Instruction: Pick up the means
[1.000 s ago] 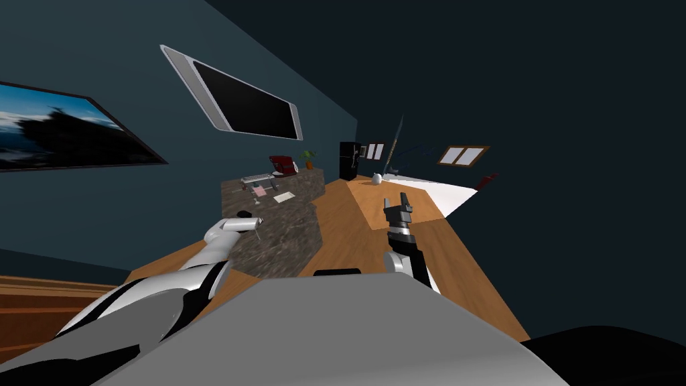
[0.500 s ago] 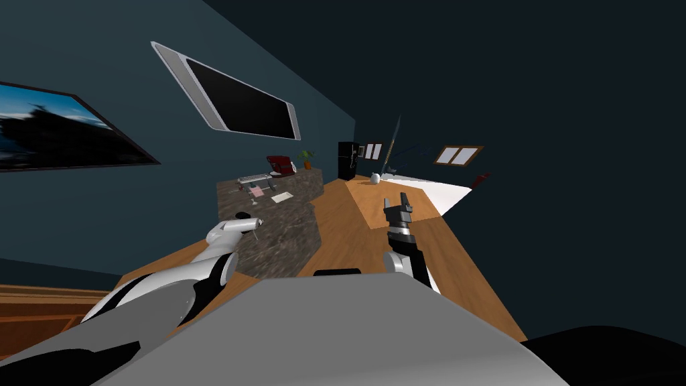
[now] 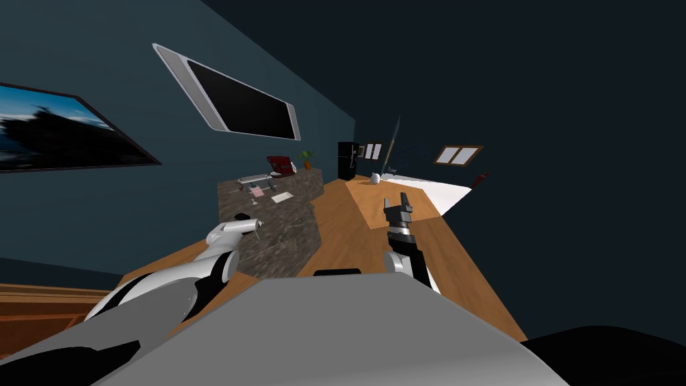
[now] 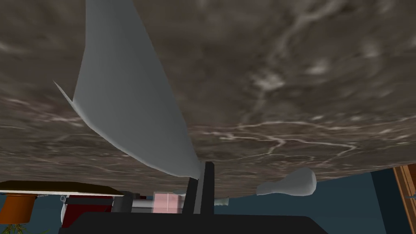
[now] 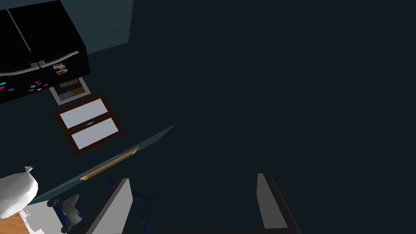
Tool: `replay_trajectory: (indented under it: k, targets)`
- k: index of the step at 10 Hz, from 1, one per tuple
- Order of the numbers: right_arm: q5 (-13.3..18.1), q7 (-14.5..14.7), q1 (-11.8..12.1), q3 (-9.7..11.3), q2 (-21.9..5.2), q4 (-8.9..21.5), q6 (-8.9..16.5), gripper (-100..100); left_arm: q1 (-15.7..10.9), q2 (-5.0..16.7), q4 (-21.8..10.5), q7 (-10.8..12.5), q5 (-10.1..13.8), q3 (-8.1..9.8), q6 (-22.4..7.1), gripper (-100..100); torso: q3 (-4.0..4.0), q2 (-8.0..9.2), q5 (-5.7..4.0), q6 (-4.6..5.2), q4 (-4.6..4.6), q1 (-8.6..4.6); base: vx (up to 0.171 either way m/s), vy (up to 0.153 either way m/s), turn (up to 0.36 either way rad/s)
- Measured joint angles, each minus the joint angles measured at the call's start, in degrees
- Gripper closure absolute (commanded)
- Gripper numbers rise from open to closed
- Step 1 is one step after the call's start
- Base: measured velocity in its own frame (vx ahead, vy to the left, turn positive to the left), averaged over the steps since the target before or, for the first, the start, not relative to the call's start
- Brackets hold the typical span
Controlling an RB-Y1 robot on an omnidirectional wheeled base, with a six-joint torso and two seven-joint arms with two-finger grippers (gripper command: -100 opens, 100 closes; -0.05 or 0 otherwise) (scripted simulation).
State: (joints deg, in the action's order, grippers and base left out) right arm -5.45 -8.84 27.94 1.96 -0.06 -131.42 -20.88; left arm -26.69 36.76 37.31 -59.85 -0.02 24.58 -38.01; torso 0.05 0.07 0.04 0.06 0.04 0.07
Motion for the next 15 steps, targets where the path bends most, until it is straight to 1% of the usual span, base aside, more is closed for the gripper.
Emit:
replay_trajectory:
  k: [2, 3, 4, 5, 6, 7, 8, 9, 10, 11, 12, 13, 14, 15]
  targets:
    - [0.0, 0.0, 0.0, 0.0, 0.0, 0.0, 0.0, 0, -0.1, -0.1, 0.1, 0.0, 0.1, -0.01, 0.1, 100, -0.05, -0.03, -0.06, -0.12, -0.07, -0.02, 0.001, 0.000, -0.005]
    - [0.0, 0.0, 0.0, 0.0, 0.0, 0.0, 0.0, 0, -0.1, -0.1, 0.1, 0.0, 0.1, -0.01, 0.1, 0, -0.05, -0.03, -0.05, -0.12, -0.06, -0.02, 0.000, 0.000, 0.000]
    - [0.0, 0.0, 0.0, 0.0, 0.0, 0.0, 0.0, 0, -0.1, -0.1, 0.1, 0.0, 0.1, -0.01, 0.1, 100, -0.04, -0.03, -0.05, -0.11, -0.06, -0.02, 0.016, 0.017, 0.061]
    - [0.0, 0.0, 0.0, 0.0, 0.0, 0.0, 0.0, 0, 0.9, 0.3, 1.7, 1.2, 0.6, -1.55, -0.7, 100, -0.04, -0.04, -0.08, -0.19, -0.05, 0.06, 0.023, 0.023, 0.042]
    - [0.0, 0.0, 0.0, 0.0, 0.0, 0.0, 0.0, 0, 1.5, 0.6, 3.0, 2.4, 0.8, -2.59, -1.4, 100, -0.05, -0.06, -0.06, -0.12, -0.04, 0.08, 0.035, 0.026, 0.042]
    - [0.0, 0.0, 0.0, 0.0, 0.0, 0.0, 0.0, 0, 2.4, 1.3, 4.2, 3.8, 1.5, -4.24, -2.2, 100, -0.06, -0.09, -0.07, -0.18, -0.05, 0.10, 0.025, 0.021, 0.043]
    - [0.0, 0.0, 0.0, 0.0, 0.0, 0.0, 0.0, 0, 2.8, 1.7, 5.3, 5.1, 1.8, -5.58, -2.7, 100, -0.06, -0.09, -0.06, -0.13, -0.04, 0.07, 0.006, 0.010, -0.002]
    - [0.0, 0.0, 0.0, 0.0, 0.0, 0.0, 0.0, 0, 3.2, 1.7, 6.5, 5.7, 1.8, -6.07, -3.0, 100, -0.04, -0.05, -0.07, -0.12, -0.03, 0.00, 0.014, 0.015, 0.043]
    - [0.0, 0.0, 0.0, 0.0, 0.0, 0.0, 0.0, 0, 4.4, 2.1, 8.4, 7.1, 2.4, -7.64, -4.0, 100, -0.03, -0.02, -0.07, -0.22, -0.04, 0.02, 0.015, 0.015, 0.050]
    - [0.0, 0.0, 0.0, 0.0, 0.0, 0.0, 0.0, 0, 5.3, 2.5, 10.5, 8.3, 2.9, -8.75, -5.0, 100, -0.02, -0.03, -0.09, -0.18, -0.02, 0.02, 0.026, 0.023, 0.050]
    - [0.0, 0.0, 0.0, 0.0, 0.0, 0.0, 0.0, 0, 6.5, 3.0, 12.6, 9.8, 3.4, -10.38, -6.1, 100, -0.03, -0.04, -0.07, -0.22, -0.03, 0.04, 0.020, 0.022, 0.044]
    - [0.0, 0.0, 0.0, 0.0, 0.0, 0.0, 0.0, 0, 6.8, 3.3, 13.8, 11.2, 3.6, -11.79, -6.7, 100, -0.03, -0.05, -0.07, -0.14, -0.01, 0.03, 0.020, 0.025, 0.051]
    - [0.0, 0.0, 0.0, 0.0, 0.0, 0.0, 0.0, 0, 7.8, 4.0, 15.7, 12.7, 4.4, -13.45, -7.7, 100, -0.02, -0.02, -0.05, -0.20, -0.03, 0.06, 0.017, 0.022, 0.043]
    - [0.0, 0.0, 0.0, 0.0, 0.0, 0.0, 0.0, 0, 8.8, 4.3, 17.7, 14.2, 4.6, -14.82, -8.5, 100, -0.02, -0.02, -0.03, -0.11, -0.02, 0.05, 0.024, 0.023, 0.045]
